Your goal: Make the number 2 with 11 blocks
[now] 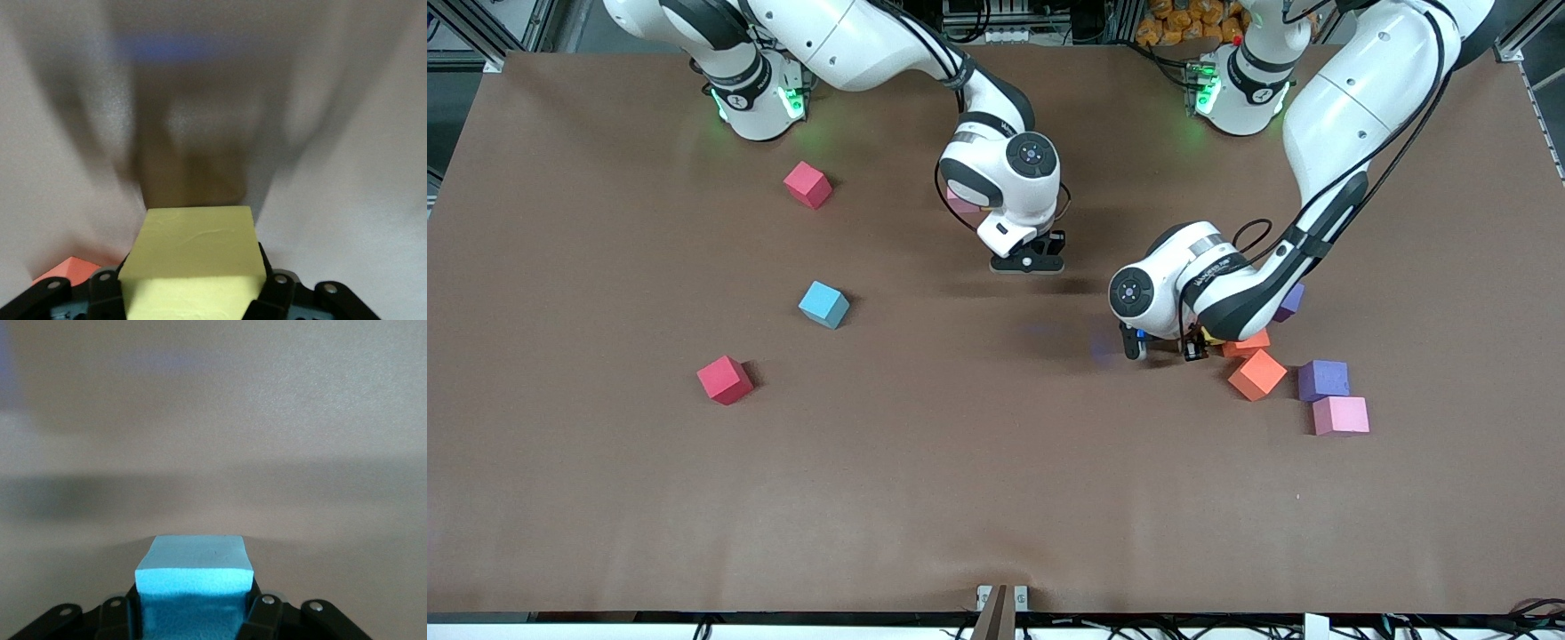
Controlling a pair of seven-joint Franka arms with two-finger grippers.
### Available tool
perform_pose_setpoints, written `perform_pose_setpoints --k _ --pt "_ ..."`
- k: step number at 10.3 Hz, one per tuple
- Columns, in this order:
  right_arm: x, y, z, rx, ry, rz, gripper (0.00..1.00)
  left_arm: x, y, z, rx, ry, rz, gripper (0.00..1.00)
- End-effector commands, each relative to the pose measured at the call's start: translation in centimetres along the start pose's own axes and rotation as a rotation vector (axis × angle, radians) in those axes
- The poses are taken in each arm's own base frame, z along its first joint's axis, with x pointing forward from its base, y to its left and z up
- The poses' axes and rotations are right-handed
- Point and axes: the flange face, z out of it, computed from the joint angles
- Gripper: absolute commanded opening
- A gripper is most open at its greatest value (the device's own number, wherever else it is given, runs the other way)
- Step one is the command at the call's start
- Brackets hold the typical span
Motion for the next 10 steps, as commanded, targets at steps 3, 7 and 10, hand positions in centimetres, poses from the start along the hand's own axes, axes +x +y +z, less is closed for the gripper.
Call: perform_pose_setpoints --k 3,7,10 --pt "-1.2 0.4 -0.3 -0.011 0.02 0.0 0.0 -1.1 -1.8 -1.7 0.038 0.021 -0.036 0.24" --pt "-1.4 0.6 0.0 -0.008 0.022 -0.003 0.0 -2.0 -3.7 -5.1 0.032 0.088 -0.102 0.25" --pt "-1.4 0.6 0.0 -0.011 0.03 -0.011 0.0 -2.7 -5.0 -7.4 0.014 0.148 -0.152 0.25"
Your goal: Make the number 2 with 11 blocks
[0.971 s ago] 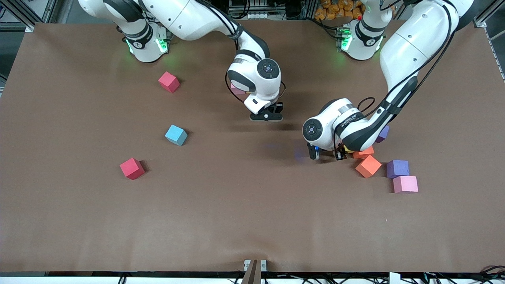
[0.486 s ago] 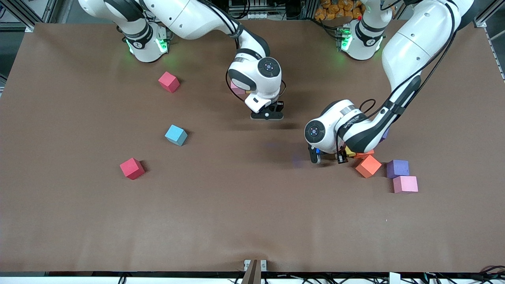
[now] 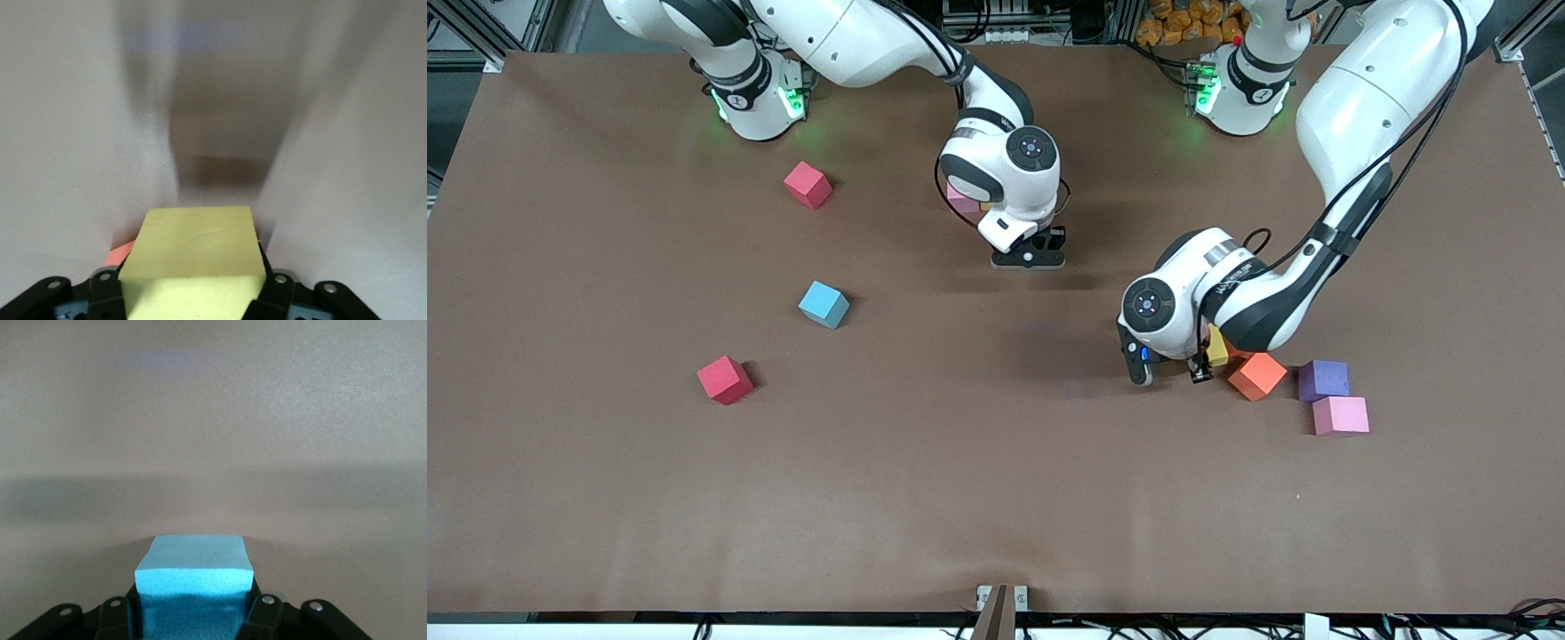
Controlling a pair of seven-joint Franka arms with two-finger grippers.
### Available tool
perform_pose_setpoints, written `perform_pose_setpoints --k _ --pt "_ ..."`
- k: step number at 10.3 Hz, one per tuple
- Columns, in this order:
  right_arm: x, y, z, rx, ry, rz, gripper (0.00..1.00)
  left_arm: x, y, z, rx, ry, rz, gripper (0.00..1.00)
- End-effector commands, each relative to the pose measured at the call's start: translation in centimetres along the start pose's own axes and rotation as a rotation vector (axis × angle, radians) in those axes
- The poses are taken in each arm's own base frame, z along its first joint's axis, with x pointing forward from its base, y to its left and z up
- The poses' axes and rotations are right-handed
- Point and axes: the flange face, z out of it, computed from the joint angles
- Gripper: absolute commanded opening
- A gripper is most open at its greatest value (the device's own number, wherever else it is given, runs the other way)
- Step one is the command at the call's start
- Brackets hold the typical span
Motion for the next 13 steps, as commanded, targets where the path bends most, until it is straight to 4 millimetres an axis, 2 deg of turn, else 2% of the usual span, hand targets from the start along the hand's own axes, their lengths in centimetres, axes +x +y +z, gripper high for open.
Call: perform_pose_setpoints --k 1,6,13 --pt "-0.6 0.6 -0.1 -0.015 0.019 0.001 0.0 -0.7 -0.9 -2.6 -0.008 0.043 -0.046 0.25" --pt "-0.3 0.8 -0.2 -0.02 0.029 -0.005 0.0 -1.8 -3.3 -6.4 -0.002 0.126 -0.12 0.25" --pt "0.1 0.9 -1.3 -0.016 0.037 -0.002 0.0 -2.3 -3.6 -8.3 0.004 0.155 -0.147 0.25"
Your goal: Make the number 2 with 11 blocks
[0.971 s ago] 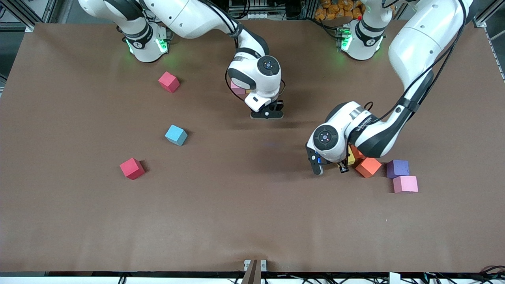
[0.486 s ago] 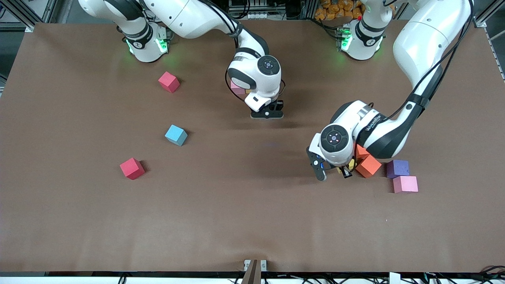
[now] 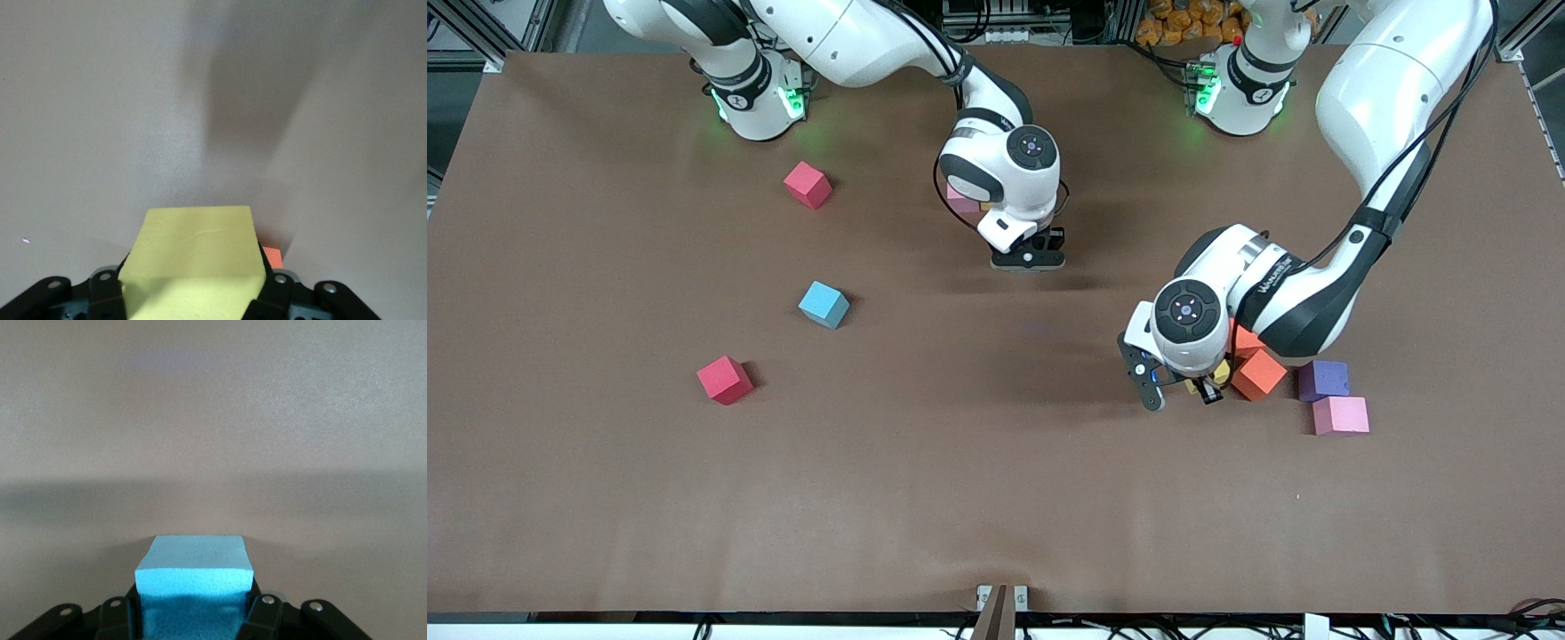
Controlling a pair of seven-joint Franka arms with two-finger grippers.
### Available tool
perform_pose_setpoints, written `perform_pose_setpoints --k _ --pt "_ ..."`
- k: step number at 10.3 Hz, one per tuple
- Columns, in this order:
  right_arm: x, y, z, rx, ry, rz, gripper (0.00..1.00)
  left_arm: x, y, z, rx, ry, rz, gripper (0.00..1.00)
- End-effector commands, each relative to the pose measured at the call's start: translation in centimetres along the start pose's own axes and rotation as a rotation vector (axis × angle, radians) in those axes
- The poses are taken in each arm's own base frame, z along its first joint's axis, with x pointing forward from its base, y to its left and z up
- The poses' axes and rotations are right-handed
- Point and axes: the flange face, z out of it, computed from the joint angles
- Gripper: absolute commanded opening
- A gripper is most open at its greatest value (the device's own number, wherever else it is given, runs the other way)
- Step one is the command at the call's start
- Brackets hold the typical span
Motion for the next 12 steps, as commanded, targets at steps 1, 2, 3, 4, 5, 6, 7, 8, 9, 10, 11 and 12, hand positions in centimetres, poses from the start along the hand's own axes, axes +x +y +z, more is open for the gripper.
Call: perform_pose_setpoints --k 1,2,3,4,5,6,7,8,9,10,11,12 --pt "-0.2 0.7 -1.1 -0.01 0.02 0.005 0.0 -0.3 0.0 -1.5 0.001 0.013 -0.024 0.25" --pt "-0.2 0.8 -1.0 -0.012 0.019 0.002 0.0 -0.3 -0.3 -2.0 -0.008 0.03 -0.037 0.25" --pt "-0.2 0.8 -1.0 -0.012 0.019 0.002 0.0 -0.5 -0.5 -2.3 -0.037 0.051 -0.054 0.25" --pt "-0.3 0.8 -0.8 -0.014 0.017 0.001 0.0 -0.5 -0.7 -2.8 -0.036 0.063 -0.061 0.25" --pt "-0.5 0.9 -0.5 -0.018 0.014 -0.002 0.0 -0.4 -0.7 -3.0 -0.058 0.08 -0.073 0.25" --pt "-0.6 0.8 -0.4 -0.019 0.013 -0.002 0.0 -0.5 -0.8 -3.5 -0.09 0.104 -0.131 0.24" --pt "-0.8 0.7 -0.3 -0.02 0.012 -0.004 0.0 -0.3 -0.7 -3.7 -0.115 0.116 -0.198 0.24" --pt "-1.0 0.8 -0.2 -0.022 0.01 -0.004 0.0 -0.2 -0.6 -4.0 -0.133 0.124 -0.265 0.24" --pt "-1.0 0.8 -0.2 -0.02 0.01 -0.002 0.0 0.0 -0.4 -4.3 -0.15 0.132 -0.32 0.24" --pt "-0.6 1.1 -0.3 -0.025 0.009 0.008 0.38 0.0 -0.4 -4.3 -0.171 0.135 -0.369 0.24" --pt "-0.5 1.0 -0.5 -0.02 0.009 0.026 0.99 0.0 -0.3 -4.4 -0.179 0.135 -0.408 0.25" --pt "-0.7 0.7 -0.6 -0.018 0.012 0.036 1.0 0.2 -0.1 -4.7 -0.183 0.137 -0.448 0.25"
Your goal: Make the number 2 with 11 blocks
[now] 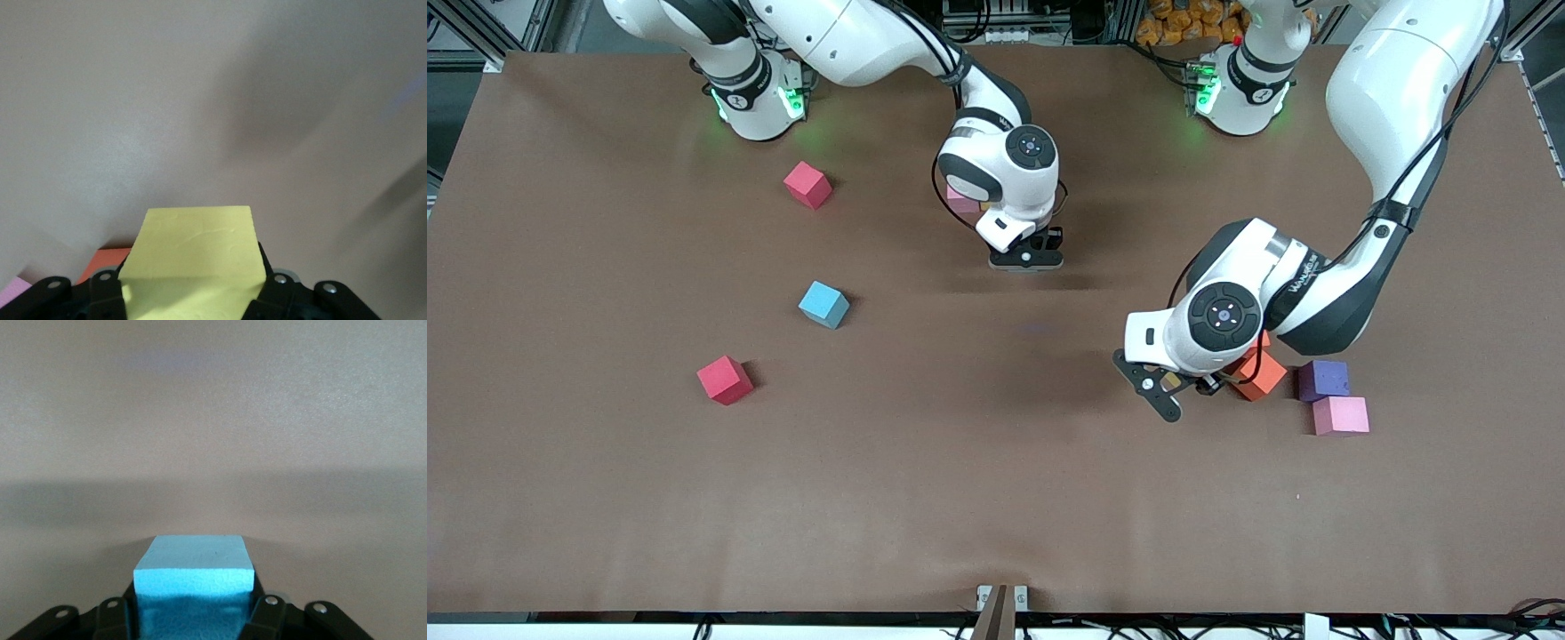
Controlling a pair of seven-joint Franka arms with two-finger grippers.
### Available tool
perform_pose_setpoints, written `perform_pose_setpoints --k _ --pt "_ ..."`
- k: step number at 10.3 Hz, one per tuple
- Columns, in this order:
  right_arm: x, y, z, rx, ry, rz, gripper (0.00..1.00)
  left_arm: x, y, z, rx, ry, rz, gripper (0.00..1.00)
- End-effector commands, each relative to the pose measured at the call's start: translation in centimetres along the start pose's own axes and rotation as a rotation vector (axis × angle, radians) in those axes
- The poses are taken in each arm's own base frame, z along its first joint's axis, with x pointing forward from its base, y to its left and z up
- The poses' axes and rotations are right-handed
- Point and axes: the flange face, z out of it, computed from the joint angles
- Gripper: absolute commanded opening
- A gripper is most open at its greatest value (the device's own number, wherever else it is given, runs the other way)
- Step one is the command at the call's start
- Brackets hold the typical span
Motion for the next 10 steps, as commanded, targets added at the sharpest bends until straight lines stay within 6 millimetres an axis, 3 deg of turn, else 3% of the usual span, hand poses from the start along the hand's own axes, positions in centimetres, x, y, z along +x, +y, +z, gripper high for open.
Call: perform_pose_setpoints --k 1,6,10 --pt "-0.4 0.5 -1.0 -0.007 0.017 0.024 1.0 -0.1 0.5 -1.3 -0.021 0.017 -0.105 0.25" --pt "0.3 0.6 -2.7 0.011 0.035 0.027 1.0 -0.4 1.1 -2.1 -0.152 0.023 -0.392 0.25" --pt "3.6 3.0 -7.6 0.02 0.059 0.098 1.0 -0.4 2.1 -3.9 -0.192 0.03 -0.545 0.25"
